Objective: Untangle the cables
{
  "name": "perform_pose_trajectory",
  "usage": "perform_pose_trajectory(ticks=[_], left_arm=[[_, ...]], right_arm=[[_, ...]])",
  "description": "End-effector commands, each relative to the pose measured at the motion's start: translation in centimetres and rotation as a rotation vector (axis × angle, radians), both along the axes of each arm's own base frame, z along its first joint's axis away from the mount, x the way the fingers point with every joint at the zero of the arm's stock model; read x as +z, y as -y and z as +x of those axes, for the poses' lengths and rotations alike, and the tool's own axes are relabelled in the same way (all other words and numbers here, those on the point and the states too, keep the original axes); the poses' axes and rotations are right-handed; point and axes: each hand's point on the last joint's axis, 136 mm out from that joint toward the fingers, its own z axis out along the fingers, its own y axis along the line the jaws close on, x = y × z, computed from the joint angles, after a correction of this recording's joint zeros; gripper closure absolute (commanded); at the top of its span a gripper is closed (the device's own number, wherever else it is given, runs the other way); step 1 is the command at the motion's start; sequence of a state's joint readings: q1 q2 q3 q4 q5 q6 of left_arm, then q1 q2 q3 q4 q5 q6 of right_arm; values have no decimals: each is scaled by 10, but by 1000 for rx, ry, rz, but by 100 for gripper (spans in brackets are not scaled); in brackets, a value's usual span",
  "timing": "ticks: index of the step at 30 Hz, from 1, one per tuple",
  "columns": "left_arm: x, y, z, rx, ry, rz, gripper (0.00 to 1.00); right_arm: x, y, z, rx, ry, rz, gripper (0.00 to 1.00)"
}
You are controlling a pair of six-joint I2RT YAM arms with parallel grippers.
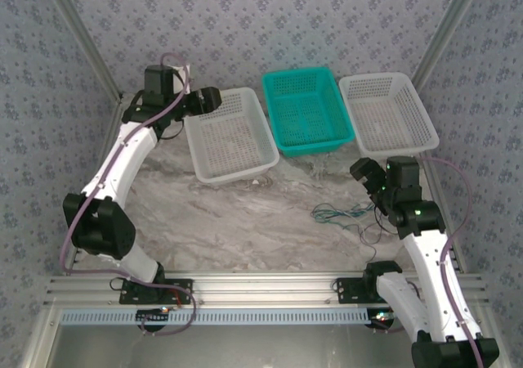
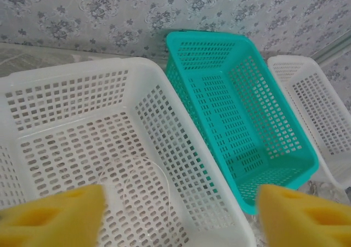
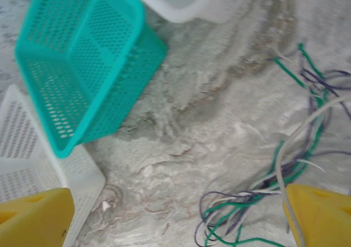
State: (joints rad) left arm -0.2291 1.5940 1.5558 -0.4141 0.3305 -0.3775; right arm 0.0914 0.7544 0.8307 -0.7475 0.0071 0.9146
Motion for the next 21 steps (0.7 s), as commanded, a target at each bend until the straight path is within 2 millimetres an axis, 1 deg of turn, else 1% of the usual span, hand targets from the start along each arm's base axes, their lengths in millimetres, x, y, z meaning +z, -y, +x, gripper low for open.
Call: perform_pose_trajectory(ticks=[1, 3, 6, 8, 10, 12, 14, 15, 17, 19, 20, 21], left_arm=[[46, -10, -17, 24, 82, 6, 5], [66, -14, -30, 23, 117, 12, 5], [95, -10, -60, -19, 183, -20, 3], [108, 0, -85, -71, 227, -61, 1], [112, 15, -110, -134, 259, -95, 1], [108, 29, -135, -190, 272, -111, 1], [95, 44, -158, -255, 266, -114, 0], [87, 49, -167, -280, 258, -112, 1], [71, 59, -183, -331, 237, -106, 1], [54, 66, -191, -361, 210, -99, 1], [46, 68, -193, -372, 190, -97, 1], [41, 71, -195, -383, 174, -101, 1]], right_arm=[[-23, 23, -23, -163, -151, -14, 0], [-30, 31, -27, -205, -197, -21, 0], [-44, 43, -32, -262, -261, -23, 0], [-57, 50, -33, -290, -303, -22, 0], [-70, 57, -37, -322, -352, -15, 0], [-83, 64, -38, -333, -393, -30, 0], [-100, 72, -37, -318, -439, -56, 0], [-105, 73, -32, -287, -444, -58, 0], [-115, 69, -6, -124, -393, -32, 0], [-122, 52, 15, 73, -347, 23, 0], [-128, 51, 23, 105, -348, 28, 0], [-137, 54, 24, 99, -383, 28, 0]])
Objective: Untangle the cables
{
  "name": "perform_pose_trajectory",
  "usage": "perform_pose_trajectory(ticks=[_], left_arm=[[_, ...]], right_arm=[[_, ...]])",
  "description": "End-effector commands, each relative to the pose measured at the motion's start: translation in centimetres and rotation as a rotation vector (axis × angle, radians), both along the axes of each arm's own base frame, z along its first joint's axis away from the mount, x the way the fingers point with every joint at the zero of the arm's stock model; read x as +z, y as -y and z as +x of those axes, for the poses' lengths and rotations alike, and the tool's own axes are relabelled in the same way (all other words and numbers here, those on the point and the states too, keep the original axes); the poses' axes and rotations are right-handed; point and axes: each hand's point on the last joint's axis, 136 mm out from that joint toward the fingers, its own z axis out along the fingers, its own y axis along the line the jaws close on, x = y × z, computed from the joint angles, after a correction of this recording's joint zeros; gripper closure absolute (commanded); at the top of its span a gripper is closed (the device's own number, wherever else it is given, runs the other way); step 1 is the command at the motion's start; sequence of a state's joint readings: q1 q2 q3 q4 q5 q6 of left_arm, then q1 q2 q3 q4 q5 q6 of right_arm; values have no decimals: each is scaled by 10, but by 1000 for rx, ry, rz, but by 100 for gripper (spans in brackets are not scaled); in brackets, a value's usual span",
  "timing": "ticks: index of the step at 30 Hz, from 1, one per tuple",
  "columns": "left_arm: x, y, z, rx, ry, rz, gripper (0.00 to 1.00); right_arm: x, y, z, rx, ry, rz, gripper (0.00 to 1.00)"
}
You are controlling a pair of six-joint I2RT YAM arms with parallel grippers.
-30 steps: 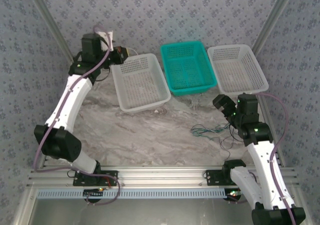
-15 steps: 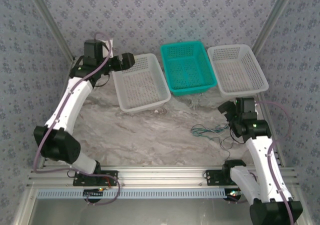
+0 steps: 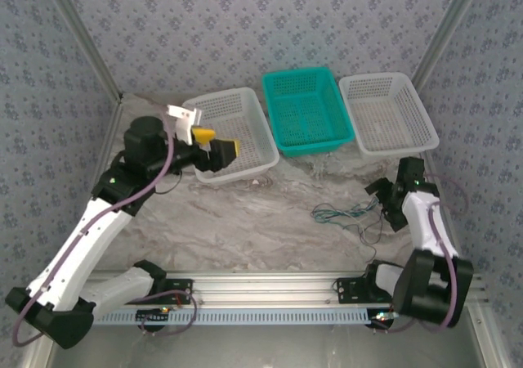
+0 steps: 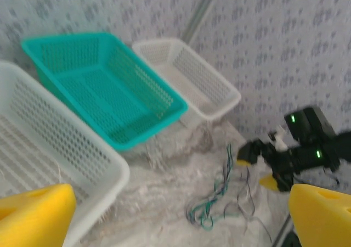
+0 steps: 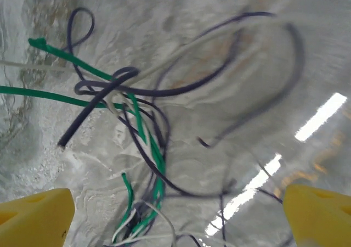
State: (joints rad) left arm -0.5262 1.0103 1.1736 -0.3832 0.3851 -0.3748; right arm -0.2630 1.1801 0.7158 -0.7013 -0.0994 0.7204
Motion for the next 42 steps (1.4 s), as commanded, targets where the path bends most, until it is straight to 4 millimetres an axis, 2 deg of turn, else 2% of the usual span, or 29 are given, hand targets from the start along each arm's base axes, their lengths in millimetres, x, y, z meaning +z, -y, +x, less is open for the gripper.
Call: perform_pose_trajectory(ticks=[1, 3, 4, 5, 7, 8, 10, 13, 18, 21, 24, 27, 29, 30, 31, 35, 38, 40, 42], left_arm=[[-23, 12, -1, -50, -48, 15, 1], [-27, 17, -3, -65, -63, 15, 1], [-27, 19, -4, -74, -62, 18, 1], [-27, 21, -6, -80, -60, 20, 1], [-28, 25, -7, -87, -56, 19, 1], [-29, 26, -7, -87, -57, 16, 1], [-31, 31, -8, -98, -62, 11, 1], [-31, 43, -10, -132, -69, -6, 0], [-31, 78, -19, -261, -61, -33, 1], [-43, 104, -28, -359, -49, 11, 3], [-54, 131, -42, -463, -2, 66, 6], [-58, 145, -41, -475, 21, 60, 6], [-60, 149, -36, -465, 27, 58, 6], [-62, 150, -34, -464, 27, 59, 6], [-63, 151, -34, -471, 26, 61, 7], [-73, 161, -38, -531, -13, 67, 13], [-85, 163, -30, -495, -40, 88, 18], [-91, 161, -23, -458, -35, 104, 25], [-98, 159, -15, -414, -31, 129, 46]], right_arm=[[-12, -12, 35, 219, 76, 52, 1], [-29, -10, 37, 203, 20, 73, 11], [-36, -10, 39, 195, 10, 88, 25], [-39, -11, 41, 187, 9, 102, 44], [-38, -9, 43, 163, 18, 98, 78], [-33, -8, 44, 156, 31, 86, 90], [-21, -8, 45, 154, 48, 69, 100], [14, -14, 46, 153, 116, 44, 100], [86, -38, 40, 49, 286, 37, 100], [123, -57, 39, 59, 362, 9, 100], [152, -90, 45, 167, 409, 12, 100], [171, -122, 50, 287, 423, -7, 100], [179, -140, 52, 353, 421, -40, 100], [191, -149, 55, 382, 443, -53, 100], [195, -157, 56, 406, 448, -61, 100], [195, -190, 62, 478, 441, -32, 100], [190, -208, 67, 501, 430, -1, 100], [190, -219, 67, 524, 429, 10, 100], [191, -226, 68, 543, 436, 0, 100]])
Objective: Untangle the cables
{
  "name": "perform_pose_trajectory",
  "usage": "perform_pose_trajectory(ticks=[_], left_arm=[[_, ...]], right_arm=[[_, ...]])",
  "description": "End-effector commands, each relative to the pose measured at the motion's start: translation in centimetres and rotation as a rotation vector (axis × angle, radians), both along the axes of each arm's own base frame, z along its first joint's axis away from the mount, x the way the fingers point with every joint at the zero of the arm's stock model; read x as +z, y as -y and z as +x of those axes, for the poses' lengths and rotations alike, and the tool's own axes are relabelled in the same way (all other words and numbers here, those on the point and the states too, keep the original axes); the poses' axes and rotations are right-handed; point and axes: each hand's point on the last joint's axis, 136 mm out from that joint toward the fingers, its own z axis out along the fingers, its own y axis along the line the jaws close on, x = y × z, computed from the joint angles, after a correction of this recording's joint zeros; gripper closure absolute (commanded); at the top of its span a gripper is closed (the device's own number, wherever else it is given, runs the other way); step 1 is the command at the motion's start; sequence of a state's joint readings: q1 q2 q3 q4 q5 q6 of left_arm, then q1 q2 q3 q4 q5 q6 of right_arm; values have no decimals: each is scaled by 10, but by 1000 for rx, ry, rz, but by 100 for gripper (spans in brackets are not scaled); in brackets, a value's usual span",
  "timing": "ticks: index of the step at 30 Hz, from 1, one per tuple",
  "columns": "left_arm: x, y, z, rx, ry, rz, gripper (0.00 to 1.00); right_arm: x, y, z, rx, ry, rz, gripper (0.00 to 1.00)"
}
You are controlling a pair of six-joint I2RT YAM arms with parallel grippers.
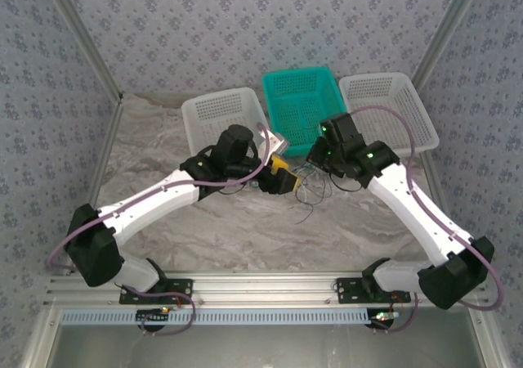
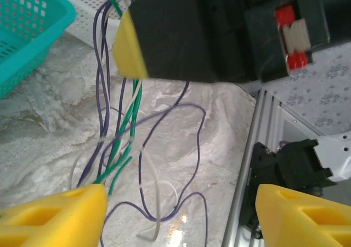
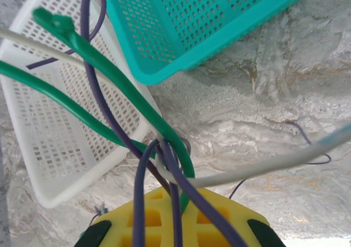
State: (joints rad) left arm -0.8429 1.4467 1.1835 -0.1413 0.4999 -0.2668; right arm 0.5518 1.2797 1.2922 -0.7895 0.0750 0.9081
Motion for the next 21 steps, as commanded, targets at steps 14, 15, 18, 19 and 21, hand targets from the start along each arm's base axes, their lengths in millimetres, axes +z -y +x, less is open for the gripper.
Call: perform_pose_trajectory(ticks=[14, 15, 18, 19, 21], left_arm=[[-25, 10, 19, 37, -32, 30, 52], [-27, 10, 19, 37, -39, 31, 58], [-31, 10, 20, 47, -41, 40, 80], [-31, 9, 20, 51, -43, 39, 91], [-25, 8, 20, 57, -42, 23, 100]], right_arm=[[23, -6, -1, -7, 45, 17, 100], [24, -6, -1, -10, 48, 15, 100], [24, -3, -1, -17, 51, 10, 100], [23, -2, -2, -21, 50, 4, 100], [20, 5, -2, -40, 45, -18, 100]])
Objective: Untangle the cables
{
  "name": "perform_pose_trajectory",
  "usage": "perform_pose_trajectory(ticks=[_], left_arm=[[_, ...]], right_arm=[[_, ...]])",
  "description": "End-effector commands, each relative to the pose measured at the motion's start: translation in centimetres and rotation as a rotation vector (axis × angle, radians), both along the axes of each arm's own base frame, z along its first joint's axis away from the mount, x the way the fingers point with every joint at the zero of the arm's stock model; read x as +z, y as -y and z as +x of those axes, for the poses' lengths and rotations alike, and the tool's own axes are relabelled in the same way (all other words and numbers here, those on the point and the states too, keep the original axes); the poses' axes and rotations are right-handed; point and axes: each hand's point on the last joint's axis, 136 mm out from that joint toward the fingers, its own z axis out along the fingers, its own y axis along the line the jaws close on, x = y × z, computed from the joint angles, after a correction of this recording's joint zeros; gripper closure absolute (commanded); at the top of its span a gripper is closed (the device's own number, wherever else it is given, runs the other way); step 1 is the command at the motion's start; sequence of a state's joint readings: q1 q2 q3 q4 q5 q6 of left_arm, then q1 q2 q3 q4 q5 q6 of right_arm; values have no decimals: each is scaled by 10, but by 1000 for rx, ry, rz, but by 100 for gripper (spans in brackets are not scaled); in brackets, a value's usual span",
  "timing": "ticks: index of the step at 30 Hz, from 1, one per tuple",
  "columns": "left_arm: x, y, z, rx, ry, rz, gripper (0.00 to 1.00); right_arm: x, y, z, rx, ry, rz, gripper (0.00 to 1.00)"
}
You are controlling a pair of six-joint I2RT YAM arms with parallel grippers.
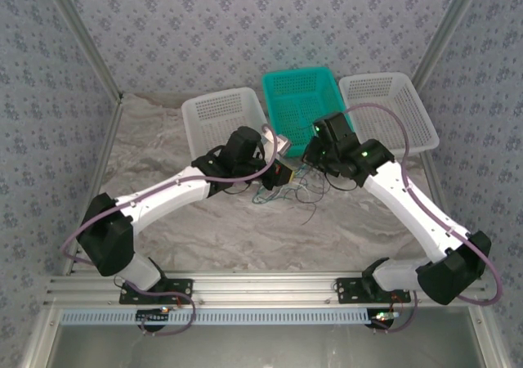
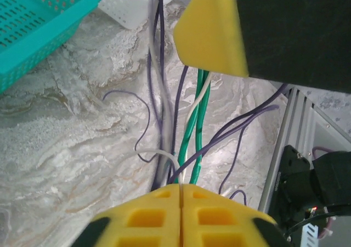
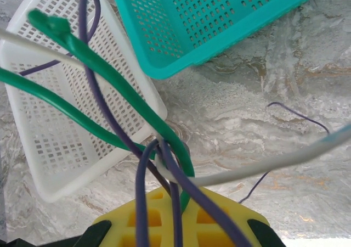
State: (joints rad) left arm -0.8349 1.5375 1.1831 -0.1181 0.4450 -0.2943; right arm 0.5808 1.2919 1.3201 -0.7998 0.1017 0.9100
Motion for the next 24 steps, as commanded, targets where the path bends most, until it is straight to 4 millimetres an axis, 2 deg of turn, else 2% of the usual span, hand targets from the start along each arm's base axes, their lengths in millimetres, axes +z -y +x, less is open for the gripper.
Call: perform_pose_trajectory(ticks=[1, 5, 8, 16, 19, 24], left_arm=[[17, 1, -2, -7, 12, -58, 100], [54, -6, -7, 2, 31, -144, 100], [89, -20, -10, 26, 65, -216, 100], [153, -83, -7, 168, 160, -297, 100], [171, -110, -3, 256, 195, -304, 100], [198, -150, -2, 356, 244, -329, 100]], right_arm=[[10, 15, -3, -64, 21, -16, 100], [-4, 42, -3, -118, 5, -84, 100], [-24, 71, -4, -178, -28, -157, 100], [-92, 138, -18, -318, -162, -202, 100], [-111, 153, -24, -350, -204, -208, 100], [-133, 168, -32, -380, -250, -215, 100]])
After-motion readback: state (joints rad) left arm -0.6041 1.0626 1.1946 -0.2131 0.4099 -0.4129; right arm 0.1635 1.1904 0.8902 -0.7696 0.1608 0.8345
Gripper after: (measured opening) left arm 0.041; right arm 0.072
